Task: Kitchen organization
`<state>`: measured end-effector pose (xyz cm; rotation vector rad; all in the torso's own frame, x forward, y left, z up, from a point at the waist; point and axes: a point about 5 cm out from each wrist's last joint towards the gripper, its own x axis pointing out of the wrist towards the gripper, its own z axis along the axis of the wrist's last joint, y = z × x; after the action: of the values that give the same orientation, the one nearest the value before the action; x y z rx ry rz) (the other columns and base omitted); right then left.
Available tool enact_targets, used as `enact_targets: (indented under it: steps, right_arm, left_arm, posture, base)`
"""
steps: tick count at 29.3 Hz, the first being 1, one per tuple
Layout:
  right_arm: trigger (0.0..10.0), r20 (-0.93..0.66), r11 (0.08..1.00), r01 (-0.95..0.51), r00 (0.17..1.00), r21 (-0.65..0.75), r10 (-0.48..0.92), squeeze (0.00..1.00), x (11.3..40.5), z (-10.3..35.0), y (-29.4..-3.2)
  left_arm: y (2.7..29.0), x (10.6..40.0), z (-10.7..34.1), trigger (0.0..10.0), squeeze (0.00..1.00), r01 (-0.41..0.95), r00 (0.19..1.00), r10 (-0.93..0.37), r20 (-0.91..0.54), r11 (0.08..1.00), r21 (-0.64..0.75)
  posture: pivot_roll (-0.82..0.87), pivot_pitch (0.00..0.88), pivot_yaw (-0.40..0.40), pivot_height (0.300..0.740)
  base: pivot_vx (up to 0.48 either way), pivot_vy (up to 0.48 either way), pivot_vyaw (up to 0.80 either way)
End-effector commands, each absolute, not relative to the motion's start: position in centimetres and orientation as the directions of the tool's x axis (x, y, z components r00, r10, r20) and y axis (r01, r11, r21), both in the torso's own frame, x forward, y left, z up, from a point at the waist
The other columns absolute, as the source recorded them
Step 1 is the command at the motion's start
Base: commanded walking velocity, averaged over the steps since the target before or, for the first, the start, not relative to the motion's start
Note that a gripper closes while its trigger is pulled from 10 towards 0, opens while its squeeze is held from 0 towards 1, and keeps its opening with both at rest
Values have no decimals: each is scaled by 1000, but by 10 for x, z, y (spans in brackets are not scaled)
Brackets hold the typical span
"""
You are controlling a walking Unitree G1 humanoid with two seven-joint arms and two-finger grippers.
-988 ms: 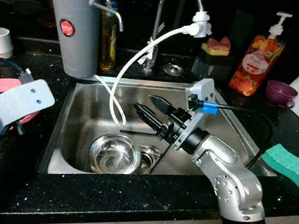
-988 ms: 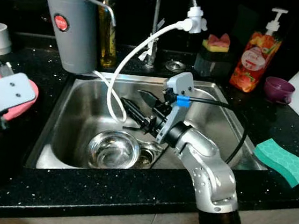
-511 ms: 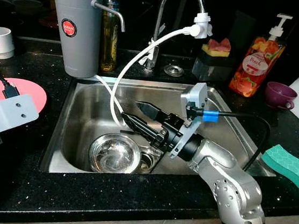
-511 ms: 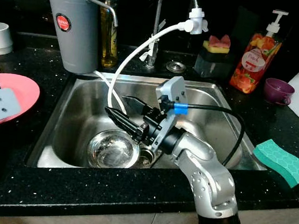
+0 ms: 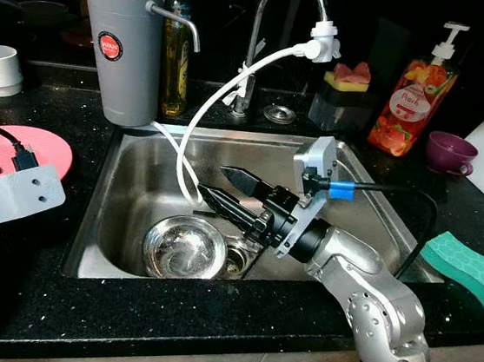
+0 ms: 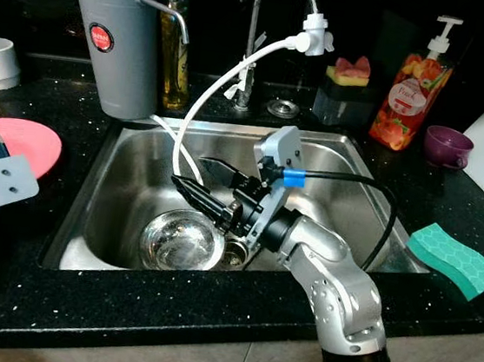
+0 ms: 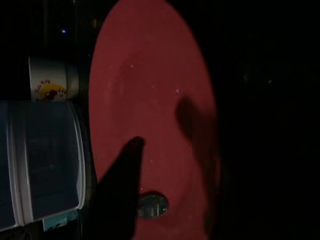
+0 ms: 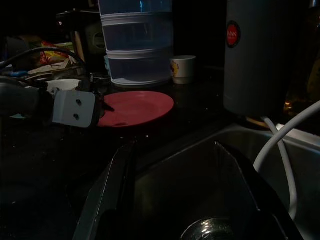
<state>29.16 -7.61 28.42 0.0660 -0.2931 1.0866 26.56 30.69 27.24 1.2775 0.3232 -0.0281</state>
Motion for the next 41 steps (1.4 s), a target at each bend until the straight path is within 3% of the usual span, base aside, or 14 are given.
enact_targets:
  steps: [1, 11, 12, 27, 38, 39, 40, 41]
  right_arm:
    - [10000, 278, 472, -876, 431, -102, 859, 0, 289, 286, -78]
    - [10000, 279, 477, -873, 435, -101, 856, 0, 289, 287, -78]
    - [10000, 280, 477, -873, 435, -102, 856, 0, 289, 287, -78]
    - [10000, 285, 484, -869, 441, -101, 851, 0, 290, 288, -77]
    - [10000, 287, 490, -866, 446, -102, 848, 0, 290, 288, -78]
    - [10000, 286, 491, -865, 447, -101, 847, 0, 290, 288, -78]
    - [10000, 285, 491, -865, 448, -101, 847, 0, 290, 288, -78]
    - [10000, 285, 492, -865, 448, -101, 847, 0, 290, 288, -78]
  left_arm:
    - [310, 266, 259, 0, 0, 258, 933, 176, -314, 281, 924]
    - [298, 274, 256, 0, 0, 245, 954, 116, -275, 225, 943]
    - [294, 276, 257, 10000, 0, 240, 959, 95, -266, 227, 944]
    - [254, 293, 254, 10000, 0, 307, 951, -132, -279, 330, 893]
    - [249, 300, 248, 10000, 0, 337, 941, -146, -305, 343, 877]
    - [249, 299, 247, 10000, 808, 343, 939, -148, -310, 347, 873]
    - [249, 298, 247, 10000, 808, 347, 938, -150, -313, 350, 870]
    - [249, 298, 247, 10000, 1000, 352, 936, -155, -317, 356, 865]
  posture:
    - [125, 159, -71, 740]
    - [116, 161, -80, 740]
    - [114, 161, -80, 740]
    - [107, 161, -78, 740]
    - [98, 160, -78, 740]
    - [98, 160, -78, 740]
    - [101, 161, -78, 740]
    - [101, 161, -78, 740]
  base:
    - [0, 0, 0]
    - [0, 0, 0]
    - [0, 0, 0]
    - [0, 0, 0]
    - [0, 0, 0]
    - [0, 0, 0]
    - [0, 0, 0]
    - [0, 0, 0]
